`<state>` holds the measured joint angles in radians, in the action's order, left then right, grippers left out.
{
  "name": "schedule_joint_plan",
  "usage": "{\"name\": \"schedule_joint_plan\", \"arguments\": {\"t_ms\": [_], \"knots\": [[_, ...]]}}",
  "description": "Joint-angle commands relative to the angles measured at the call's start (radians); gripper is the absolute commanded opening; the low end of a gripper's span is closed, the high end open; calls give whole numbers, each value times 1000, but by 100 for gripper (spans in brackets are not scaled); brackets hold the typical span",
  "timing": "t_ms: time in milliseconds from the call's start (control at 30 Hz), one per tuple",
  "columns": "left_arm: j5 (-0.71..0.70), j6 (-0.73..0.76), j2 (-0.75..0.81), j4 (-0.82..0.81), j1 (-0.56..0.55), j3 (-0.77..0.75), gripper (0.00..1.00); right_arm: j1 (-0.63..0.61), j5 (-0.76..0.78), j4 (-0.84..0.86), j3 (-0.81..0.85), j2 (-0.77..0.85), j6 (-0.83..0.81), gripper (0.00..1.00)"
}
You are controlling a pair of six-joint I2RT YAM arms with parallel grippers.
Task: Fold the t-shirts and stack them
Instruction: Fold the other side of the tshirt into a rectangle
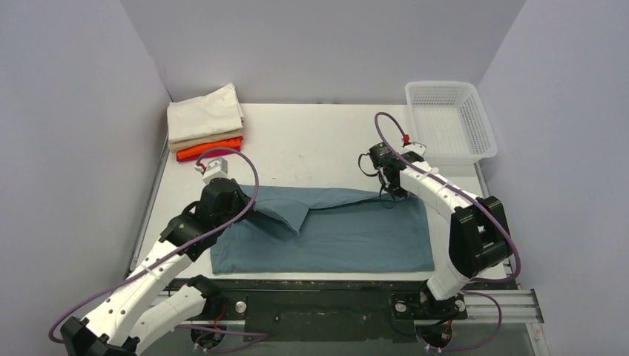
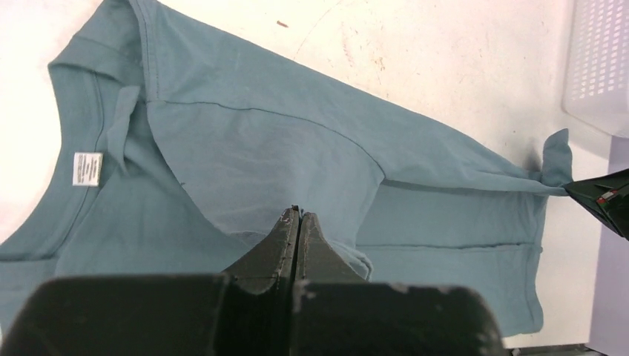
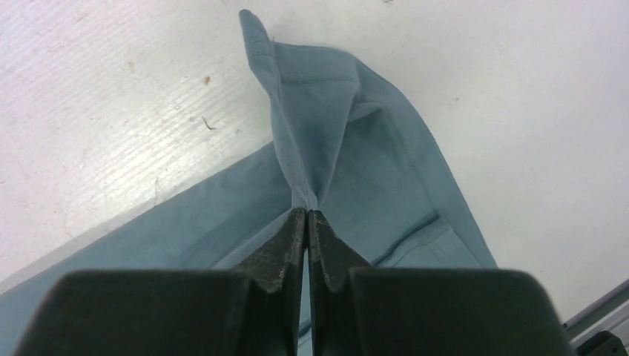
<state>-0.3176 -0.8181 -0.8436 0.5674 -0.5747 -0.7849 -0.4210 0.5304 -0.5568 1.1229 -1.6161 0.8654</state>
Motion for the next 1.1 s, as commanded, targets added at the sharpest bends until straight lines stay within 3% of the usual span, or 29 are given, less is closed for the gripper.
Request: {"name": "schedule_joint_plan", "arguments": {"t_ms": [0,233,467,700,733,800,833,900,1067], "knots": [[23,-74,85,98,-6,-8,0,-15,62,-23,-40,72,3,0],[62,-73,126,176,-7,-40,0,-18,70,-22,-58,85,3,0],[219,-71,170,264,-13,-28,0,-27,69,-31,-111,123,11,0],[306,-122,186,413,-16,111,0,-64,60,-52,-261,191,75,6],[315,-126,184,417,-17,123,6,-73,62,-55,-282,204,109,7],[338,-129,182,438,-17,133,41,-101,61,-72,-353,253,167,14],[332,-126,183,466,-17,118,73,-126,63,-92,-402,297,190,30],[327,-114,189,500,-17,83,84,-155,70,-124,-462,377,262,45],[326,-50,173,445,-17,5,86,-172,186,-106,-463,575,228,60]]}}
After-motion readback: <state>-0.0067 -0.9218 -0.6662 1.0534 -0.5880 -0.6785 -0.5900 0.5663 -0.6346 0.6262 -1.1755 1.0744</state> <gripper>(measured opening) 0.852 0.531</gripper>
